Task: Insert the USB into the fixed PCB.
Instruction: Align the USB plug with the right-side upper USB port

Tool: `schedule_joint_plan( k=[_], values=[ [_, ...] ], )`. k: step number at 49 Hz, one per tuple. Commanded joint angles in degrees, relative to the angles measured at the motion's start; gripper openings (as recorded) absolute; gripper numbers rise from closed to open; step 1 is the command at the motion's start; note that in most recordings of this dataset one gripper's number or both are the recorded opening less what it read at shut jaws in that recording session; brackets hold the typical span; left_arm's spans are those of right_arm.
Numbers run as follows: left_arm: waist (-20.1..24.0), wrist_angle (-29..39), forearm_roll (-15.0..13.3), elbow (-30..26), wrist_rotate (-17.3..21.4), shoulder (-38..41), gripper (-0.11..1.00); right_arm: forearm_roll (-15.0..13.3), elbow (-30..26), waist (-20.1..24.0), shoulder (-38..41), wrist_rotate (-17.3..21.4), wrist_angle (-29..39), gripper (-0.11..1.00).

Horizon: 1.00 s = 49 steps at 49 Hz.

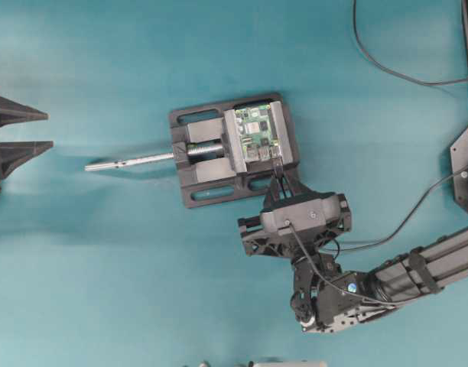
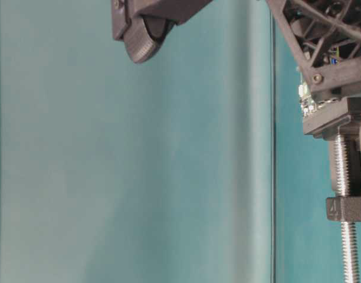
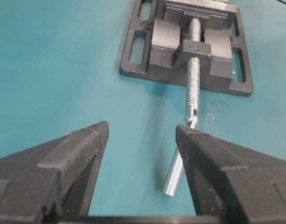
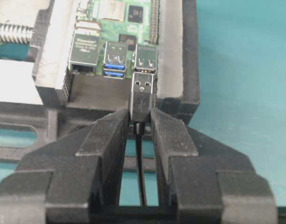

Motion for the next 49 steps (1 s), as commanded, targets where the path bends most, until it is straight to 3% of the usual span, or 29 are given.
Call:
schedule_joint_plan(
  k=[1,49],
  values=[
    [0.1,-0.4,0.2,-0.7,-0.5,0.4,0.75,-0.5,-0.8,-0.2,-1.0,0.0,-0.4,0.19],
    [0.1,-0.4,0.2,-0.7,-0.6,0.4,0.75,-0.5,-0.5,-2.4,-1.0,0.1,-0.8,0.19]
  ],
)
